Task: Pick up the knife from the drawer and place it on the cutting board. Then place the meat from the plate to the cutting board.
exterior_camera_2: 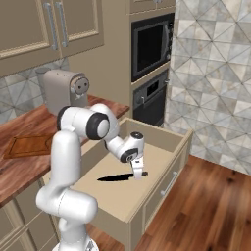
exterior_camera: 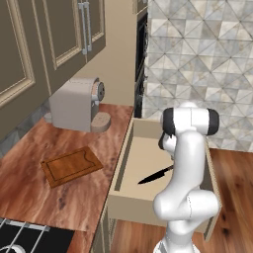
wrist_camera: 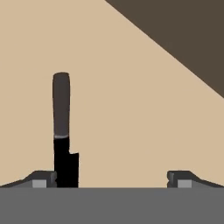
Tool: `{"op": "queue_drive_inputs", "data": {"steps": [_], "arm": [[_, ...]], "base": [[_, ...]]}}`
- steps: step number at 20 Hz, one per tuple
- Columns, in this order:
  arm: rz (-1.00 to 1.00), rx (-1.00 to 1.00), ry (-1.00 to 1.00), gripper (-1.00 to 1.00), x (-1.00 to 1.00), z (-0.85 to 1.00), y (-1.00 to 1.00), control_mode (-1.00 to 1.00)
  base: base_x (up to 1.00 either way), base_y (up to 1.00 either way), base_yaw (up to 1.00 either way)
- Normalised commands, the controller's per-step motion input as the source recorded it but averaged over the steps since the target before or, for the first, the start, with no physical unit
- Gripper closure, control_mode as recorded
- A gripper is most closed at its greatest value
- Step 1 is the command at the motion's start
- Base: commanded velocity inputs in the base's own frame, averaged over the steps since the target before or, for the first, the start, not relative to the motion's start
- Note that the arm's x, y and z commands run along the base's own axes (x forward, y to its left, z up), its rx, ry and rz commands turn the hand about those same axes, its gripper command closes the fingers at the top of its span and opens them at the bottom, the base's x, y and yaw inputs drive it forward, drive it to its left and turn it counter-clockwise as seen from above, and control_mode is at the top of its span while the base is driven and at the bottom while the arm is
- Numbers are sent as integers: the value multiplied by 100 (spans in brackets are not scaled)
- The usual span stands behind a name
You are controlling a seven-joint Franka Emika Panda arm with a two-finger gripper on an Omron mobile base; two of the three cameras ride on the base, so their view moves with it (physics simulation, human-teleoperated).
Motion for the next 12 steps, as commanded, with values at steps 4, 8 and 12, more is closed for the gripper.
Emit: {"op": "queue_drive_inputs", "data": {"steps": [4, 8, 12], "arm": [[-9, 3, 6, -100, 17, -9, 0, -100], [-8, 3, 5, -100, 14, -11, 0, -100], [-8, 3, 6, -100, 13, -13, 0, -100]], "base": [[0, 0, 0], [0, 0, 0], [0, 0, 0]]}}
